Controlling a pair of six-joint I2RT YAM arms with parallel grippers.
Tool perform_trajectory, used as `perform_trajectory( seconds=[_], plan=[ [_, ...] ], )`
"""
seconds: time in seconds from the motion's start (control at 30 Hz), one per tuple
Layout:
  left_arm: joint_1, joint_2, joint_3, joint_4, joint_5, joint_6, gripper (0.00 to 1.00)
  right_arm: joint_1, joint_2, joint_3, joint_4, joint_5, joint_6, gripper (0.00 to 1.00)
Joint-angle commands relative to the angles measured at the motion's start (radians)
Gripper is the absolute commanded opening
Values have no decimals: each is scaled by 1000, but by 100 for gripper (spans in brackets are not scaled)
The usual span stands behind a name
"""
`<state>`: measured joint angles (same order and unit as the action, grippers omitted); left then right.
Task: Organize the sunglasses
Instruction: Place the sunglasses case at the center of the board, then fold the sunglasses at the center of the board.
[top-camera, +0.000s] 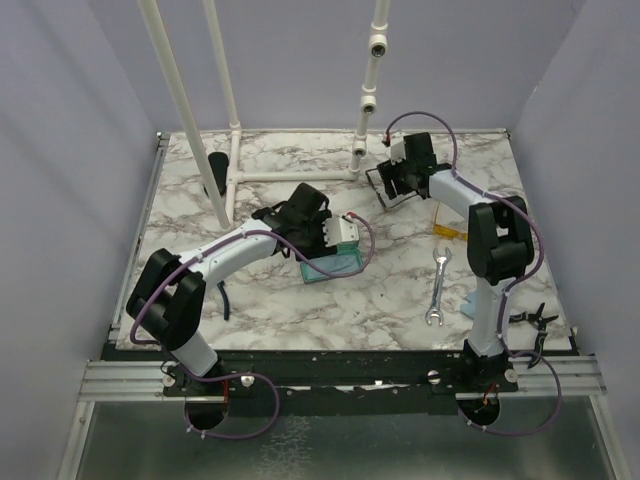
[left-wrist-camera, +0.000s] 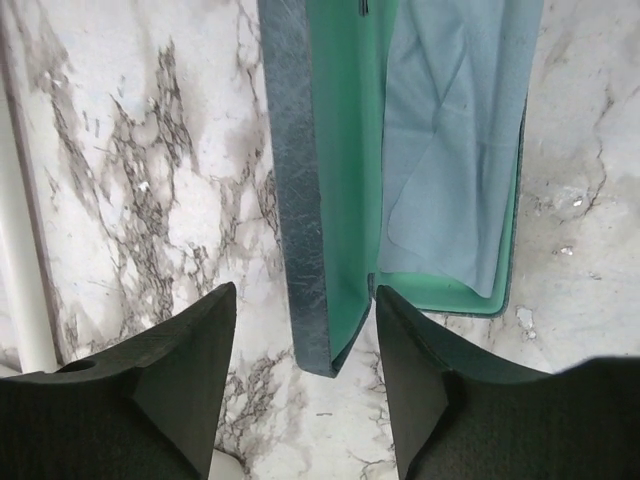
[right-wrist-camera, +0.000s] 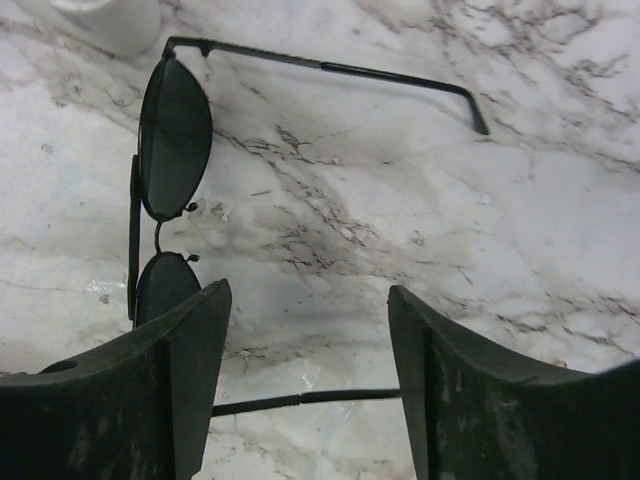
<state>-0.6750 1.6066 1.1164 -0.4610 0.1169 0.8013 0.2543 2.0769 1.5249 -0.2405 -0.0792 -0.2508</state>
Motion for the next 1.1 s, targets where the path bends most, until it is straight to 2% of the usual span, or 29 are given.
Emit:
perform_trajectory(
  seconds=[0.0, 0.17, 0.23, 0.27, 0.37, 0.5, 0.53, 0.57, 0.67, 0.73, 0.9, 1.07],
  plan=[
    [2, -27, 105, -117, 119, -29, 61, 6, -124, -34, -4, 121, 57, 70],
    [8, -32, 174, -206, 189, -50, 62, 8, -188, -129, 73, -85, 86, 75],
    [29, -40, 201, -236, 232, -68, 62, 18, -168, -127, 67, -139, 81, 88],
    [45, -46, 215, -248, 256, -80, 62, 28, -152, -122, 60, -141, 69, 90],
    [113, -75, 241, -272, 333, -117, 64, 66, -100, -100, 43, -99, 35, 89],
    [183, -118, 239, -301, 353, -133, 79, 76, -43, -63, 44, -36, 59, 83],
    [192, -127, 237, -311, 353, -135, 96, 76, -30, -53, 41, -20, 62, 79],
    [199, -135, 236, -325, 357, -135, 98, 76, -19, -44, 38, -16, 64, 72],
    [210, -154, 245, -359, 355, -151, 99, 76, 3, -26, 16, -34, 60, 36],
    [213, -168, 265, -372, 340, -171, 99, 75, 3, -23, 3, -30, 61, 21],
    [218, -195, 336, -409, 290, -237, 99, 76, -62, -57, -16, 9, 80, 3],
    [218, -252, 392, -450, 293, -248, 99, 76, -255, -149, -39, -51, 86, 0]
  ],
)
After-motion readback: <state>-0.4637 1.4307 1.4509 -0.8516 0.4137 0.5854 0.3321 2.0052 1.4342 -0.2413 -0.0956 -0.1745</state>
